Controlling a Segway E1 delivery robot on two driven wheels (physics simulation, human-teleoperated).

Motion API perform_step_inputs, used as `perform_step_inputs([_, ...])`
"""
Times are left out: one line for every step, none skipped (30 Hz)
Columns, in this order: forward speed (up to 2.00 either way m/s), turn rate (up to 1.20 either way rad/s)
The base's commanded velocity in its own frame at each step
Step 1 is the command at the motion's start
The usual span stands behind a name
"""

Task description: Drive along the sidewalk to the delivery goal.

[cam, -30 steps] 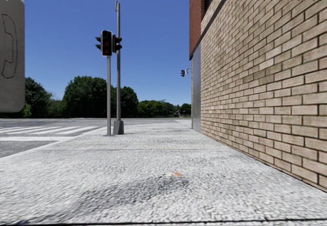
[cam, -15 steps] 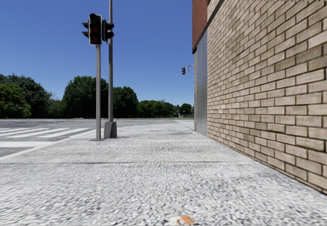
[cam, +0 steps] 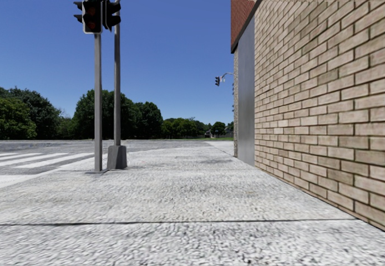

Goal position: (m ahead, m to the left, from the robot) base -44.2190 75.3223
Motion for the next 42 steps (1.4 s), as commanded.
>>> perform_step_inputs([2.0,0.0])
perform_step_inputs([2.0,0.0])
perform_step_inputs([2.0,0.0])
perform_step_inputs([2.0,0.0])
perform_step_inputs([2.0,0.0])
perform_step_inputs([2.0,0.0])
perform_step_inputs([2.0,0.0])
perform_step_inputs([2.0,0.0])
perform_step_inputs([2.0,0.0])
perform_step_inputs([2.0,0.0])
perform_step_inputs([2.0,0.0])
perform_step_inputs([2.0,0.0])
perform_step_inputs([2.0,0.0])
perform_step_inputs([2.0,0.0])
perform_step_inputs([2.0,0.0])
perform_step_inputs([2.0,0.0])
perform_step_inputs([2.0,0.0])
perform_step_inputs([2.0,0.0])
perform_step_inputs([2.0,0.0])
perform_step_inputs([2.0,0.0])
perform_step_inputs([2.0,0.0])
perform_step_inputs([2.0,0.0])
perform_step_inputs([2.0,0.0])
perform_step_inputs([2.0,0.0])
perform_step_inputs([2.0,0.0])
perform_step_inputs([2.0,0.0])
perform_step_inputs([2.0,0.0])
perform_step_inputs([2.0,0.0])
perform_step_inputs([2.0,0.0])
perform_step_inputs([2.0,0.04])
perform_step_inputs([2.0,0.04])
perform_step_inputs([2.0,0.17])
perform_step_inputs([2.0,0.28])
perform_step_inputs([2.0,0.4])
perform_step_inputs([2.0,0.4])
perform_step_inputs([2.0,0.46])
perform_step_inputs([1.98,0.51])
perform_step_inputs([1.88,0.54])
perform_step_inputs([1.88,0.54])
perform_step_inputs([1.81,0.54])
perform_step_inputs([1.78,0.55])
perform_step_inputs([1.73,0.55])
